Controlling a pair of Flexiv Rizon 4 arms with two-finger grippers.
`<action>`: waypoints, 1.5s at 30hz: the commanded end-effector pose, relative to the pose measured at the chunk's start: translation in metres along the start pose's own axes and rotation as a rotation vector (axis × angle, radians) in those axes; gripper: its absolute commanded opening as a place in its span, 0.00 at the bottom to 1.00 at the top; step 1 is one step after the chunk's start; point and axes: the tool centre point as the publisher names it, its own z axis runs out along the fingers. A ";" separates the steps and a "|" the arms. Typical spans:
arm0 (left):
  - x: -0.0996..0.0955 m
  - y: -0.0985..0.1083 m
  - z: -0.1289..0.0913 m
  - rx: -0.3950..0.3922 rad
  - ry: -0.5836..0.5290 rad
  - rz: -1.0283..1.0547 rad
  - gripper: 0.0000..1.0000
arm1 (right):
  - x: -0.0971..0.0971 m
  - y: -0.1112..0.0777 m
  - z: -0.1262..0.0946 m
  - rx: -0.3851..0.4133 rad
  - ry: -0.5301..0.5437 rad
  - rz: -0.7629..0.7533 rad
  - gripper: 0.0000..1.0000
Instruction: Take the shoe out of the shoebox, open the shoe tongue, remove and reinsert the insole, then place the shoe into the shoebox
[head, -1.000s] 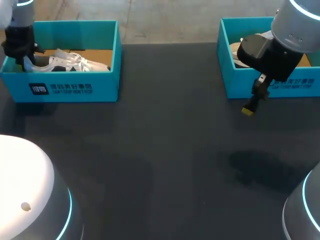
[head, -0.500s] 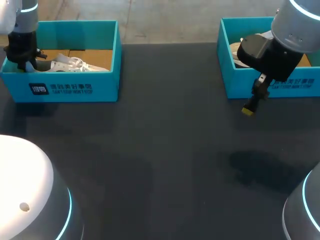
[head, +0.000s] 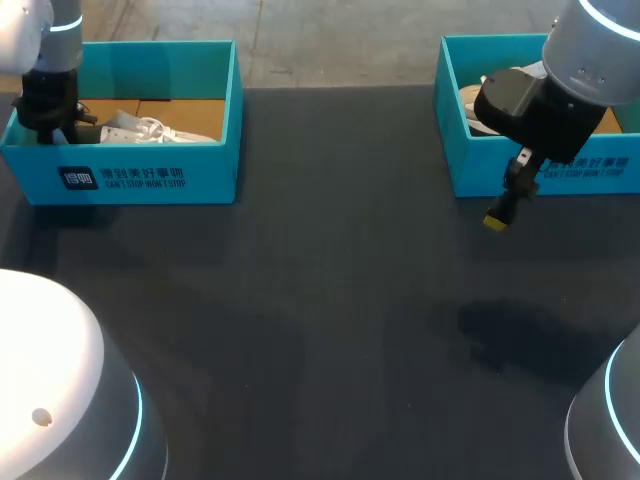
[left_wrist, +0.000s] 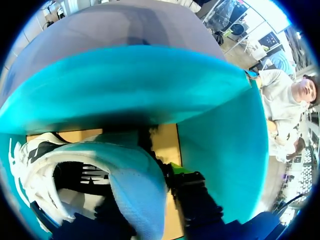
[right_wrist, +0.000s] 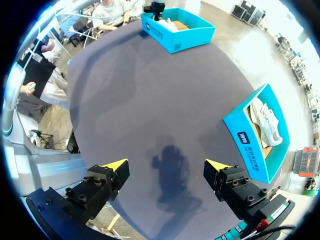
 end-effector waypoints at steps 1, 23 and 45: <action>0.000 -0.001 -0.005 -0.013 -0.008 0.002 0.68 | -0.001 0.002 0.001 0.005 0.002 0.001 1.00; -0.004 -0.002 -0.076 -0.114 -0.100 0.024 0.91 | -0.001 0.002 0.001 0.005 0.002 0.001 1.00; 0.016 -0.023 -0.150 -0.098 -0.194 -0.174 1.00 | -0.062 -0.003 0.005 0.063 -0.081 0.110 1.00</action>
